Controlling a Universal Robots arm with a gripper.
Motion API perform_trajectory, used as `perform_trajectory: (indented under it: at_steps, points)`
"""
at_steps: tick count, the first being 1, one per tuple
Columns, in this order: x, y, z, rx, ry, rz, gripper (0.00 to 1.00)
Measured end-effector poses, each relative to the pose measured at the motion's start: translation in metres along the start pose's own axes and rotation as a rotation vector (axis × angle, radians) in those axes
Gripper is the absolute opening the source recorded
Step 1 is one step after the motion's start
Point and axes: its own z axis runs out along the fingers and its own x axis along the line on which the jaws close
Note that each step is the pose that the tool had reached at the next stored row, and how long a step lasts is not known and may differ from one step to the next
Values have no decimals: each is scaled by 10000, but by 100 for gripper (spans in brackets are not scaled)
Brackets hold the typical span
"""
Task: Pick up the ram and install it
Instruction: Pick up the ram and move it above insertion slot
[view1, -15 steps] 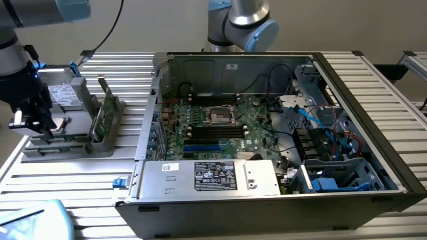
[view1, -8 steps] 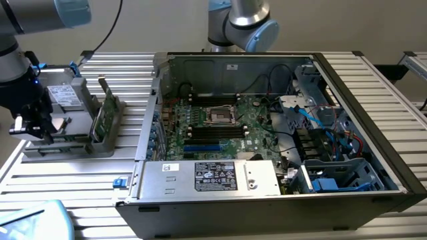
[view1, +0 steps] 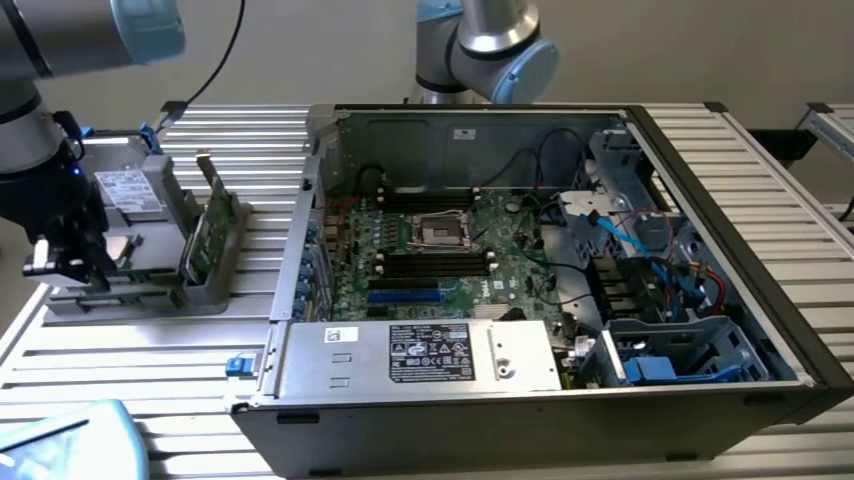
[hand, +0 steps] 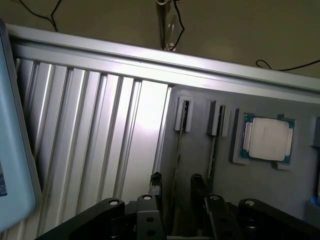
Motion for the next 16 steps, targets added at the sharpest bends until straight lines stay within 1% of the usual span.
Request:
perform_trajectory:
  at_steps: [9,16]
  points:
    - [36,-62,79,2,-1,0,37]
    - [40,-91,193,4,0,-3,37]
